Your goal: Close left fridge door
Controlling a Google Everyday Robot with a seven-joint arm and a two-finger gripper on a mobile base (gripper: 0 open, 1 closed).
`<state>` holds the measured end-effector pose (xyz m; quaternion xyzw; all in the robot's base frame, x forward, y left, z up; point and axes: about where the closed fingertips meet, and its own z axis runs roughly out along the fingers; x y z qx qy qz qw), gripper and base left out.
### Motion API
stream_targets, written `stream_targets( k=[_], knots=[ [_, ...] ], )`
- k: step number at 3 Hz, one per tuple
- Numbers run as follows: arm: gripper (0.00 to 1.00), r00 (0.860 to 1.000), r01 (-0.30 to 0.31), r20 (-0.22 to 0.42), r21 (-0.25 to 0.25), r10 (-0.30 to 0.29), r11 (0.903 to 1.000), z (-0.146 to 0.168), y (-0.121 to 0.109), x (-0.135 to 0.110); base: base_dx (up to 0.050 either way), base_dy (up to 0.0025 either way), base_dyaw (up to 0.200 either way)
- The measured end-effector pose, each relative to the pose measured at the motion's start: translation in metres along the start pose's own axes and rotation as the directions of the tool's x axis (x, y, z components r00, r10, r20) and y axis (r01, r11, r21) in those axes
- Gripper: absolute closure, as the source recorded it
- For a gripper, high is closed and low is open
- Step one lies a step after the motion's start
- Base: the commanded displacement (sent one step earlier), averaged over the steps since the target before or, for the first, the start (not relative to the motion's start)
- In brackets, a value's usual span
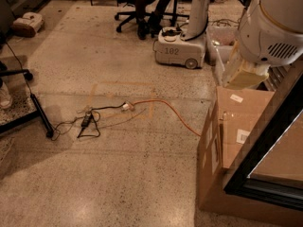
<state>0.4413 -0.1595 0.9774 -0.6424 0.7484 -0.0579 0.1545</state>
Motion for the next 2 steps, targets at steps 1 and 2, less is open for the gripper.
stream_targets(
  k=[1, 2],
  knots=[
    [1.00, 1.000, 0.004, 0.000, -0.003, -0.004, 1.0000, 0.004, 0.001, -0.003, 0.000, 0.00000, 0.000],
    [1.00, 1.000, 0.029, -0.004, -0.054, -0.030, 0.9981, 0.034, 0.009, -0.014, 0.000, 0.00000, 0.000]
  ],
)
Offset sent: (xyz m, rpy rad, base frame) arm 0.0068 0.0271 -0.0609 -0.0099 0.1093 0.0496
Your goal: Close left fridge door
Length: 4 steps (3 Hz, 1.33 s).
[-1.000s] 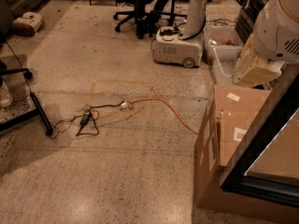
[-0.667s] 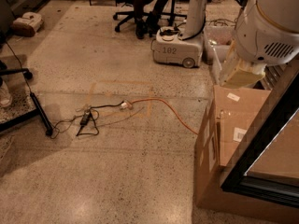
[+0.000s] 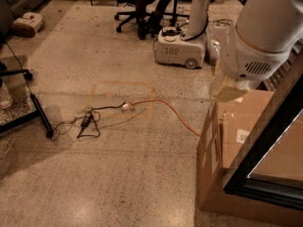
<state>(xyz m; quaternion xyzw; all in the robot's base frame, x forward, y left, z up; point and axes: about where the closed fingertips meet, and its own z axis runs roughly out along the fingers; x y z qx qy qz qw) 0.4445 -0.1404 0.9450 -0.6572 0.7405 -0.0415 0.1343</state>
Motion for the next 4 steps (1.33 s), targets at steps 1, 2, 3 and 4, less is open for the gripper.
stream_targets(
  k=[1, 2, 3, 4],
  knots=[
    [1.00, 1.000, 0.029, -0.009, -0.041, -0.029, 0.9987, 0.023, 0.009, -0.010, 0.000, 0.00000, 0.000],
    [1.00, 0.998, 0.049, -0.020, -0.083, -0.051, 0.9953, 0.045, 0.019, -0.017, 0.000, 0.00000, 0.000],
    [1.00, 0.999, 0.049, -0.020, -0.082, -0.051, 0.9954, 0.045, 0.019, -0.017, 0.000, 0.00000, 0.000],
    [1.00, 0.999, 0.033, 0.000, -0.078, -0.033, 0.9964, 0.019, -0.041, -0.016, 0.000, 0.00000, 0.000]
  ],
)
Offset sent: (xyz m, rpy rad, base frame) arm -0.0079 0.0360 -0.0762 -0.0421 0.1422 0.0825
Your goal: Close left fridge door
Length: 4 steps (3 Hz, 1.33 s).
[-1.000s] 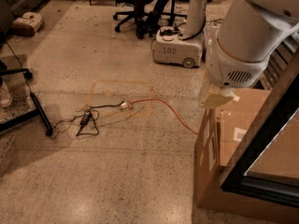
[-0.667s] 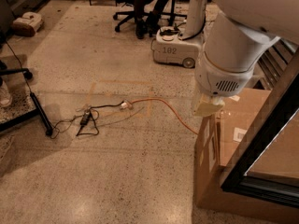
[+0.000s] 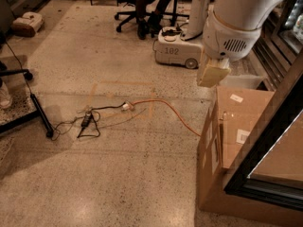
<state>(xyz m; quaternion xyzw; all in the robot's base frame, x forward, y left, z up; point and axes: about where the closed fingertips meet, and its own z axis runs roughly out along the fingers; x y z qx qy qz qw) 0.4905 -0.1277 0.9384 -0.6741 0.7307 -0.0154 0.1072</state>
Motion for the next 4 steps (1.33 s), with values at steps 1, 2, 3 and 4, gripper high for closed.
stream_targets(
  k=[1, 2, 3, 4],
  knots=[
    [1.00, 1.000, -0.004, 0.025, 0.040, 0.003, 0.9992, -0.015, -0.010, -0.004, 0.000, 0.00000, 0.000],
    [1.00, 1.000, -0.012, 0.018, 0.051, 0.012, 0.9986, -0.013, -0.012, -0.005, 0.000, 0.00000, 0.000],
    [1.00, 0.996, -0.028, -0.082, 0.077, 0.034, 0.9966, -0.008, -0.008, -0.015, 0.000, 0.00000, 0.000],
    [1.00, 0.962, -0.064, -0.253, 0.142, 0.098, 0.9878, 0.002, -0.007, -0.020, 0.000, 0.00000, 0.000]
  ],
)
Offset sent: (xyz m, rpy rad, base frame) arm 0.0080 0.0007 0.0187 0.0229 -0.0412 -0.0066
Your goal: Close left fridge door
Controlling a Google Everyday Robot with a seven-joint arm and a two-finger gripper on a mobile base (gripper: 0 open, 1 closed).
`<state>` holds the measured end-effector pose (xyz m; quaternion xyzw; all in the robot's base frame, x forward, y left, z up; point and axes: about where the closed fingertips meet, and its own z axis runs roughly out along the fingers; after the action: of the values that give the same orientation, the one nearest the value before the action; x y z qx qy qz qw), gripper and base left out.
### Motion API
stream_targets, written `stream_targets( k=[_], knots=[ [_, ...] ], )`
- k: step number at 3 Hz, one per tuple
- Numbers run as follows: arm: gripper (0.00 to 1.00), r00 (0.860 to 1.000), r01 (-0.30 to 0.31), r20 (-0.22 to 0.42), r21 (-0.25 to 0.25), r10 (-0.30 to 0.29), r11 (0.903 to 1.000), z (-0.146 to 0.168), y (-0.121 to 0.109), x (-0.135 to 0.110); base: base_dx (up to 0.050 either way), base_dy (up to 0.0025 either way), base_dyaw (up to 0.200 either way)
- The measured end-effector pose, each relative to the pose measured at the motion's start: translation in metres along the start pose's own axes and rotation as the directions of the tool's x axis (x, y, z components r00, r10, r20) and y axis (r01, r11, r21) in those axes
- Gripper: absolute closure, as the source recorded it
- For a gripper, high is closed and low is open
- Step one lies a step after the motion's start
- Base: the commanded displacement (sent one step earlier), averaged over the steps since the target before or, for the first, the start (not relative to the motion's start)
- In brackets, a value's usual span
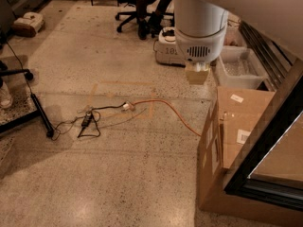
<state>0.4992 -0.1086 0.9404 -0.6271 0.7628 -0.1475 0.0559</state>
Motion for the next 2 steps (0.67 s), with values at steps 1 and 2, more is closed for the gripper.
stream_targets(
  k=[1, 2],
  knots=[
    [1.00, 0.997, -0.057, -0.038, 0.082, 0.060, 0.9950, -0.0020, -0.0191, 0.0102, 0.000, 0.00000, 0.000],
    [1.00, 0.997, -0.060, -0.035, 0.086, 0.063, 0.9945, 0.0010, -0.0244, 0.0078, 0.000, 0.00000, 0.000]
  ],
)
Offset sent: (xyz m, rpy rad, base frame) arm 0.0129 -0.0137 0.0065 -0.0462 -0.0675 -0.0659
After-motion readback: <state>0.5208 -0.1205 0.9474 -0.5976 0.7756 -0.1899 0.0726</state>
